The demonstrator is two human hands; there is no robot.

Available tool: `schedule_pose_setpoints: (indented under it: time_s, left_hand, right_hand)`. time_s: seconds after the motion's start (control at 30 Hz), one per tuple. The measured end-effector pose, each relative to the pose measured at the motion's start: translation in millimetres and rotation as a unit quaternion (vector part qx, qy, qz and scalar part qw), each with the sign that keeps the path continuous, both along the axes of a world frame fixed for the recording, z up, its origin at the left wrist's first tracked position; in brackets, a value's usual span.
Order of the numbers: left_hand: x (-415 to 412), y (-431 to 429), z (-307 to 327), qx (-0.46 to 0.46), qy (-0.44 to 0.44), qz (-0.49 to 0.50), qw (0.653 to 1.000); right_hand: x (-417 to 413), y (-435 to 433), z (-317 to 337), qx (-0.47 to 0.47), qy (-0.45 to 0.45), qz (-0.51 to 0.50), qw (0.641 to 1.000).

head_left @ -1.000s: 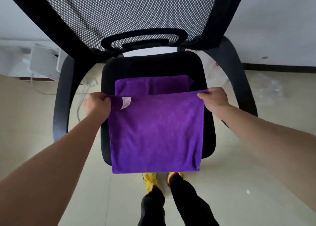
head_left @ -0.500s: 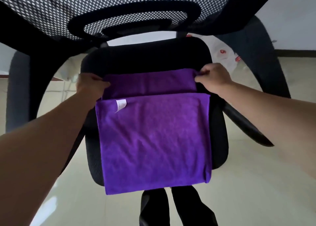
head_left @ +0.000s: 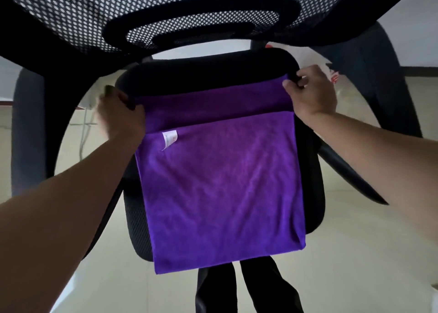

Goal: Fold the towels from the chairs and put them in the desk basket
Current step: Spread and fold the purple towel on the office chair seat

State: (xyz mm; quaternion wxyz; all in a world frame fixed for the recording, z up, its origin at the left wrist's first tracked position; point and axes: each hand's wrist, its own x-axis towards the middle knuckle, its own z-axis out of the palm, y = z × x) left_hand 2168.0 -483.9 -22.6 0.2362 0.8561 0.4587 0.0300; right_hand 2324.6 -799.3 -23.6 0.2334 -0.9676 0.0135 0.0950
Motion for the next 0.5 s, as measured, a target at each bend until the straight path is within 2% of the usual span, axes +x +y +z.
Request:
schedule_pose_setpoints:
  time_s: [0.1,0.17,0.23,0.33,0.4,0.5]
  left_hand:
    - [-19.6,-16.2,7.6,-0.005,-0.026,-0.149,0.988]
    - [-34.1,-25.2,8.3,-0.02,0.046,-0.255,0.966]
    - [-44.9,-28.9,9.0,0.001,0.137,-0.314,0.939]
    - [-61.0,-31.0,14.0,0.035,0.175,-0.336,0.925]
    - [-73.0,-31.4,19.5,-0.003,0.139,-0.313,0.94]
    - [-83.4,-28.9,34.6,-0.075,0.083,-0.221,0.969]
  right_hand:
    - [-31.3,-6.6,18.2,0.096,0.008,0.041,0.995]
    - [-55.1,-14.2,26.7,0.056,0.074,0.123,0.988]
    - [-70.4,-23.9,26.3,-0.024,0.089,0.173,0.981]
    - [-94.6,-40.2,32.5,-0.005,0.039,0.161,0.986]
    - [-108.7,-49.5,36.0,0.03,0.021,0.133,0.99]
    - [-112.2,-55.6,43.5,0.107,0.019,0.066,0.992]
